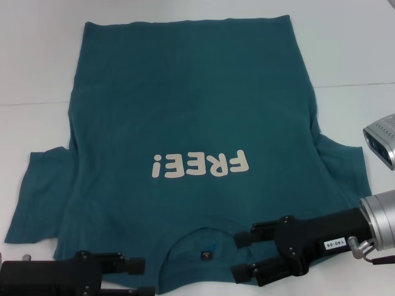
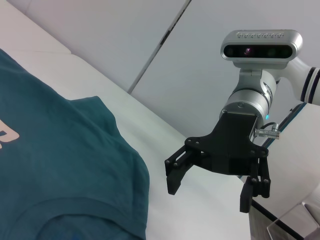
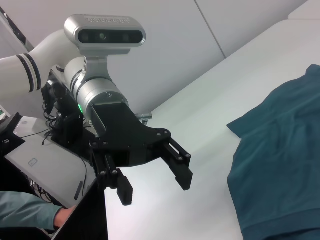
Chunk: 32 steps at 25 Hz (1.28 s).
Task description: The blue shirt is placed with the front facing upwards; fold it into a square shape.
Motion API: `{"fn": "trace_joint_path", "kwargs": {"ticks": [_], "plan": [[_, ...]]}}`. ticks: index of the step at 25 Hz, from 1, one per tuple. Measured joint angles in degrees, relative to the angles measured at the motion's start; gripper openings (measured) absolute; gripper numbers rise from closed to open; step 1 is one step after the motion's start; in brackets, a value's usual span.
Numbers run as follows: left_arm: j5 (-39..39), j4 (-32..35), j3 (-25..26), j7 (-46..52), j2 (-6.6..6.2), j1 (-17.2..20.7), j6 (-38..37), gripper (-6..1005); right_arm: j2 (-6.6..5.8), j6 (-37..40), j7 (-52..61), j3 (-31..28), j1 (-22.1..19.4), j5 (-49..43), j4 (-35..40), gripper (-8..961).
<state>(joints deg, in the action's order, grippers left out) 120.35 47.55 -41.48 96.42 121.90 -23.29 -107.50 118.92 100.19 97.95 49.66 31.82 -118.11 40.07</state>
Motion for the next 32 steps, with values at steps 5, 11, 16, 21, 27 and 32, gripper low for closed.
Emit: {"fn": "trace_joint_path", "kwargs": {"ticks": [5,11,16,21,27,32], "plan": [[0.06,0.0,-0.13,0.0,0.0,0.0,0.0,749,0.0,-0.01,-0.08,0.0,0.0,0.08,0.0,914],[0.06,-0.08,0.0,0.07,0.0,0.06,-0.01,749,0.0,-0.07,-0.02,0.0,0.0,-0.01,0.01,914],[-0.02,0.4,0.14,2.46,-0.16,0.0,-0.11,750,0.0,-0.21,0.28,-0.14,0.0,0.1,0.0,914],[-0.36,0.63,7.06,22.69,-2.84,-3.4,2.28,749,-0.18,-3.5,7.15,-3.35,0.83,0.36,0.13,915],[-0.89,-0.86,16.23,36.84,-4.98,-5.43,5.11,749,-1.05,-7.39,19.67,-5.4,3.28,0.59,0.69,915],[-0.86,-3.97,19.23,43.27,-6.21,-5.55,12.55,749,-1.51,-8.95,25.57,-7.22,6.3,1.03,0.32,915]]}}
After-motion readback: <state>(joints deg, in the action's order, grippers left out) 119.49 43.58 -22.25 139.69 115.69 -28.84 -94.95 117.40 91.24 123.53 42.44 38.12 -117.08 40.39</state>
